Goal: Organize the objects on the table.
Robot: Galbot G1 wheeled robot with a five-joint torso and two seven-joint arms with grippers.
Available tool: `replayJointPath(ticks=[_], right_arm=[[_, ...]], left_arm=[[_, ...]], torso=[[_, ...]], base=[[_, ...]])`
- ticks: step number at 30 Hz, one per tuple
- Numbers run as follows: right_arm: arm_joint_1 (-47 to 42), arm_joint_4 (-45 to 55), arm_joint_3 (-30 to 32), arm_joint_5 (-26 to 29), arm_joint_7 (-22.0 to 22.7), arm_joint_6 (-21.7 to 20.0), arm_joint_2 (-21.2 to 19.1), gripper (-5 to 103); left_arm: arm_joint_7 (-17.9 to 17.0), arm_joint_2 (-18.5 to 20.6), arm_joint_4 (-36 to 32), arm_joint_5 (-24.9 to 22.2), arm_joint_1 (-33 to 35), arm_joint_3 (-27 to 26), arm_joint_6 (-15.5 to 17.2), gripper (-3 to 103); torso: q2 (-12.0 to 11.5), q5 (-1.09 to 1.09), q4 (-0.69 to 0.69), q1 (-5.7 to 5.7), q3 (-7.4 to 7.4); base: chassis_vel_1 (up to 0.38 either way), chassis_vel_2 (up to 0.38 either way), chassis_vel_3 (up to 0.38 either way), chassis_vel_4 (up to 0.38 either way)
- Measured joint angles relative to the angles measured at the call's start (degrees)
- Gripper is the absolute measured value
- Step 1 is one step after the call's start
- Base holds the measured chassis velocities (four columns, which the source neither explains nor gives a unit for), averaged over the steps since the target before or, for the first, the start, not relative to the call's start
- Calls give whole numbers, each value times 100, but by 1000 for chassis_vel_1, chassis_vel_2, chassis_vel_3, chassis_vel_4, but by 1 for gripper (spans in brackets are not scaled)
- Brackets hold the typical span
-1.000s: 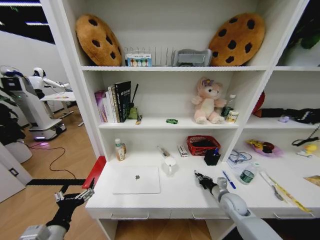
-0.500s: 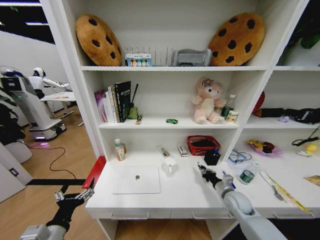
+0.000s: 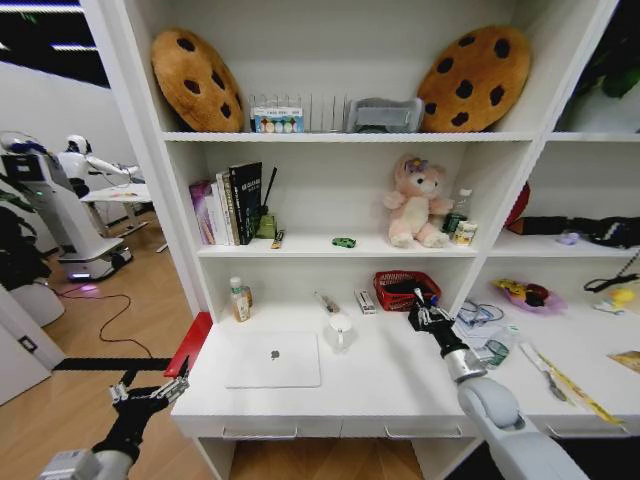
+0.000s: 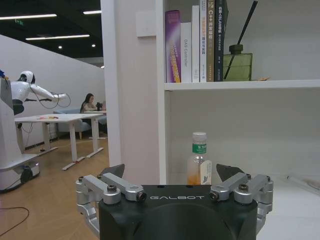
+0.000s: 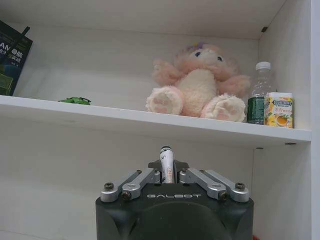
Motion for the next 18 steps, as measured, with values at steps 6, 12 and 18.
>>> replayJointPath(ticks=[6,12,18], right_arm=[[-126,63,95,102,-46,-110,-20,12],[-165,48,114,136,-62,-204,-46,12],[-136,21,84,189,-53,-228,-45,12]], left_arm=[[0,0,0,0,0,0,0,100],[0,0,0,0,0,0,0,100],[-1,0,0,0,0,-1,0,100]], torso=[[0,0,1,0,0],[0,0,0,0,0],[0,-1,1,0,0]], base=[[0,0,0,0],[-10,-10,3,18],[-97,-91,104,99]])
